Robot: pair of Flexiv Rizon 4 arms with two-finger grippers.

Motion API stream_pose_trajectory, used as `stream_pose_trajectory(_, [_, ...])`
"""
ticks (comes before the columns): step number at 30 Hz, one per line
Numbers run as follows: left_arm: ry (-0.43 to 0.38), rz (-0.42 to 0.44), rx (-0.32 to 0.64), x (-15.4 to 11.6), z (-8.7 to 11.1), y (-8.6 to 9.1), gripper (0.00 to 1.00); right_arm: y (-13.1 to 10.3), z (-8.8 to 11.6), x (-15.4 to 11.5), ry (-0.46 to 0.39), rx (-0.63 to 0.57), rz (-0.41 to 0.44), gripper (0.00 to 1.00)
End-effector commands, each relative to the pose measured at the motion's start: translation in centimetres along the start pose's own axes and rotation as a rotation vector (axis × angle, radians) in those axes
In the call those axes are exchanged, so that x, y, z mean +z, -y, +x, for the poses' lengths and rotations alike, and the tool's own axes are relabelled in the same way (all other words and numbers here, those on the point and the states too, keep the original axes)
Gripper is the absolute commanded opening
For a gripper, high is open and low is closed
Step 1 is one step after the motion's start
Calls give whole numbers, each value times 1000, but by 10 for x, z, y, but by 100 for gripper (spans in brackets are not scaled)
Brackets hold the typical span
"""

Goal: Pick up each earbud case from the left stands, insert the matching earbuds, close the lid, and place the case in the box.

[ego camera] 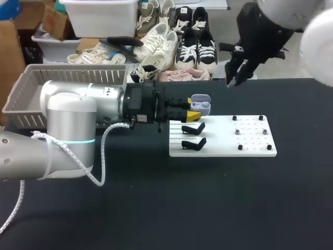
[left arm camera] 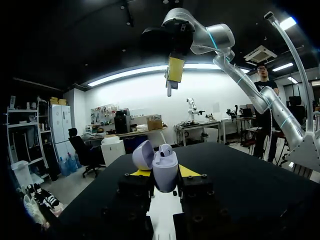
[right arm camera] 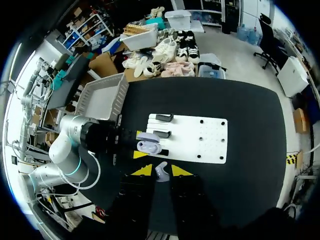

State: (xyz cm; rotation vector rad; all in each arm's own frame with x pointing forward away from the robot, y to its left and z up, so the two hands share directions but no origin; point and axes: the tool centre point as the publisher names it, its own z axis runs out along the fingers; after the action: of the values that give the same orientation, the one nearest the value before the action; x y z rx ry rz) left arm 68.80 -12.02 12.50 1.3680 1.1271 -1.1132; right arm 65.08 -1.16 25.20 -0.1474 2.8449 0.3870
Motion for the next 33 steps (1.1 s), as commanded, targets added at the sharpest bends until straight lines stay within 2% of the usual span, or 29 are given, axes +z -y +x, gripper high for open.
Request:
stream_pose_trajectory(1, [1,-2,1,0,0,0,0,-28,-11,5,-116,-26,22,0])
stream_pose_trajectory(7, [1,-2,1,0,0,0,0,-48,-12,12,-153,-66,32,0])
stream_pose_trajectory(27, [1,-2,1,0,0,0,0,-49,-13,12,-156,-59,33,0])
stream_pose_trajectory(30, [1,-2,1,0,0,0,0,-51,-17,17,-121,-49,21,0])
stream_pose_trajectory(33, [1,-2,1,0,0,0,0,-58,-19,21,-58,-82,55,0])
